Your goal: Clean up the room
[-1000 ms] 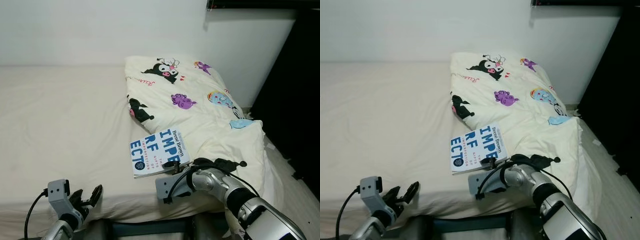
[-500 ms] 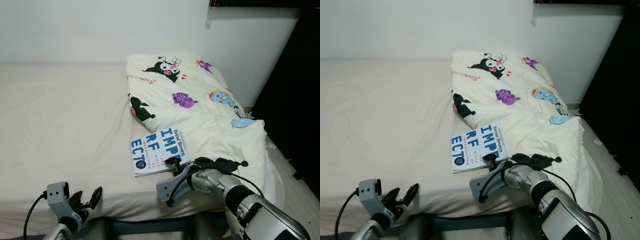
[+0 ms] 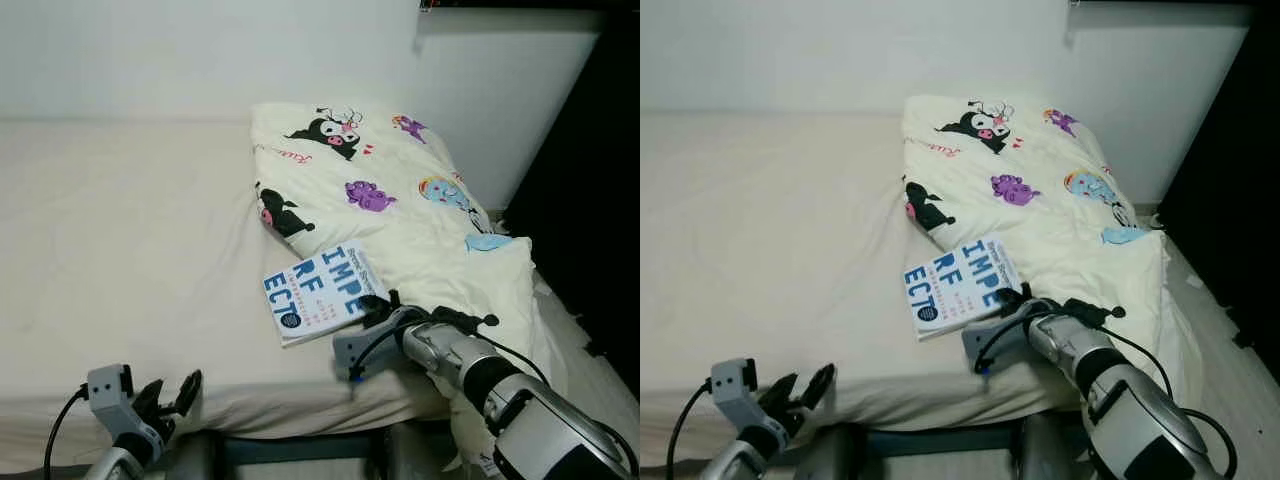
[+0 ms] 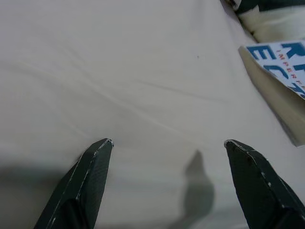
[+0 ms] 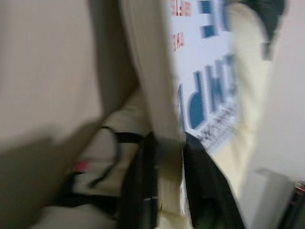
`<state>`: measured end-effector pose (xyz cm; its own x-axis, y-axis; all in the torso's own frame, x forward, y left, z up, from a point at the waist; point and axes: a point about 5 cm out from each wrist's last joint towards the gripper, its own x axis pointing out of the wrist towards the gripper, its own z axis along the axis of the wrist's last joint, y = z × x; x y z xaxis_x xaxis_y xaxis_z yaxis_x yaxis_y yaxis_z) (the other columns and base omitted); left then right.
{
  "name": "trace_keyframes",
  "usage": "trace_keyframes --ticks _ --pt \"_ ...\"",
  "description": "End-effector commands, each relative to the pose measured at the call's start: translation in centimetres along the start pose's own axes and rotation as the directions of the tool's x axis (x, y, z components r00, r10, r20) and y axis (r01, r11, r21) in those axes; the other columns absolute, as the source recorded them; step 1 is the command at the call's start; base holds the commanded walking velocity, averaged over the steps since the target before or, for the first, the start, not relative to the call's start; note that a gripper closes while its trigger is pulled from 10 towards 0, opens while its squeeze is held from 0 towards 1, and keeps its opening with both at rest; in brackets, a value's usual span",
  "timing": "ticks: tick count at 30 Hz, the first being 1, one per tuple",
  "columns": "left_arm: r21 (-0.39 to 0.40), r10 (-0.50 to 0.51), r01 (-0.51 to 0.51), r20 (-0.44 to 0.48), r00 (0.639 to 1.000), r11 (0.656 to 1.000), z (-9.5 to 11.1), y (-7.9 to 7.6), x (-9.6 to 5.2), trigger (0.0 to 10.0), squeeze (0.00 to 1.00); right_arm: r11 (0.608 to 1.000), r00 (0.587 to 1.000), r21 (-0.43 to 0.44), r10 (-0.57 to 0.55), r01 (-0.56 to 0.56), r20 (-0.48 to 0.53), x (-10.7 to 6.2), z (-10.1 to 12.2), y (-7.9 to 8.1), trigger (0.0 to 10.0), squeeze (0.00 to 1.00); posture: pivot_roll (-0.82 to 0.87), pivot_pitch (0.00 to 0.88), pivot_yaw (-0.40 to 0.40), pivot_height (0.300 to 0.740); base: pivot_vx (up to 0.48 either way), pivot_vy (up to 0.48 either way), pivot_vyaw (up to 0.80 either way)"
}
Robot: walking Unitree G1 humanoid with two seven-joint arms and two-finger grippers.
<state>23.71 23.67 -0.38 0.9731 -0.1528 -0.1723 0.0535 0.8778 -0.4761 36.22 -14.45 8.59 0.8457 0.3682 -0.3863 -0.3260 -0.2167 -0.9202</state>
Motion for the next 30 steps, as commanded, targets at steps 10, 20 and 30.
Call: trace_keyframes --ticks 10,20,30 --pt "-0.303 -0.384 0.410 0.142 0.912 0.860 3.0 -4.0 2.1 10.0 0.00 0.959 0.962 0.110 -0.270 0.263 0.051 0.1 -0.1 -5.8 0.0 0.00 0.08 0.096 -0.076 0.520 0.000 0.000 0.00" --pt "-0.591 -0.440 0.538 0.317 0.840 0.601 5.8 -5.4 3.6 10.0 0.00 0.907 0.874 0.038 -0.414 0.418 0.254 -1.0 1.1 -11.0 0.0 0.00 0.04 0.027 -0.054 0.520 0.000 0.000 0.00" --pt "-0.731 -0.482 0.458 0.201 0.853 0.505 4.3 -7.7 5.6 10.0 0.00 0.884 0.764 -0.037 -0.382 0.467 0.520 -2.8 4.1 -13.2 0.0 0.00 0.01 0.000 -0.059 0.520 0.000 0.000 0.00"
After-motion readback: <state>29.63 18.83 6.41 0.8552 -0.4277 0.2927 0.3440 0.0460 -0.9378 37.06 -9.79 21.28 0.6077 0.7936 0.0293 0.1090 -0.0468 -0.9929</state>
